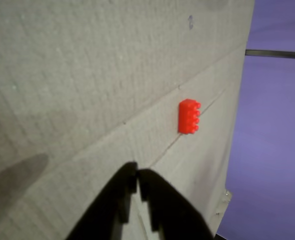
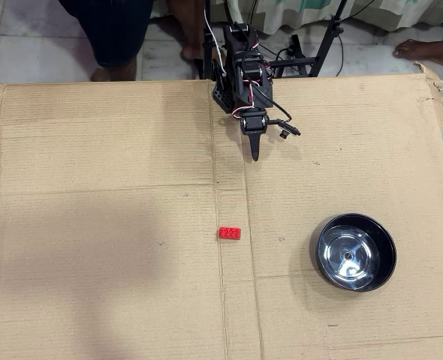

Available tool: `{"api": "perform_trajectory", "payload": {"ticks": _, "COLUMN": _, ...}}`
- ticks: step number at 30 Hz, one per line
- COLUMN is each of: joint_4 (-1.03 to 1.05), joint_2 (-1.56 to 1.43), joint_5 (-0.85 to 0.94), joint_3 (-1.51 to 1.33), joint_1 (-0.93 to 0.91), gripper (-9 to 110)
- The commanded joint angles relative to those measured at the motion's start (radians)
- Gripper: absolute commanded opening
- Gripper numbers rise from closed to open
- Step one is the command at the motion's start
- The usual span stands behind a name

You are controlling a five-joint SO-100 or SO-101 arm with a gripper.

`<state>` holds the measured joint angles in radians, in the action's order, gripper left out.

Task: Grasp a lego block and put it in the bin.

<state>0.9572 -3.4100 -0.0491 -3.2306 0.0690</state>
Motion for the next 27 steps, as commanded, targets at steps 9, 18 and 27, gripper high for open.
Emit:
{"api": "perform_trajectory", "payload": {"ticks": 9, "joint_4": 0.0, "joint_2": -0.014, "joint_5": -0.008, "joint_3": -0.011, "joint_1": -0.006, "gripper": 1}}
{"api": "perform_trajectory", "payload": {"ticks": 18, "joint_4": 0.0, "joint_2": -0.011, "joint_5": -0.011, "joint_3": -0.008, "joint_1": -0.006, "gripper": 1}}
{"api": "perform_trajectory", "payload": {"ticks": 27, "joint_4": 0.003, "joint_2": 0.175, "joint_5": -0.129, "joint_3": 0.23, "joint_1": -0.002, "gripper": 1}}
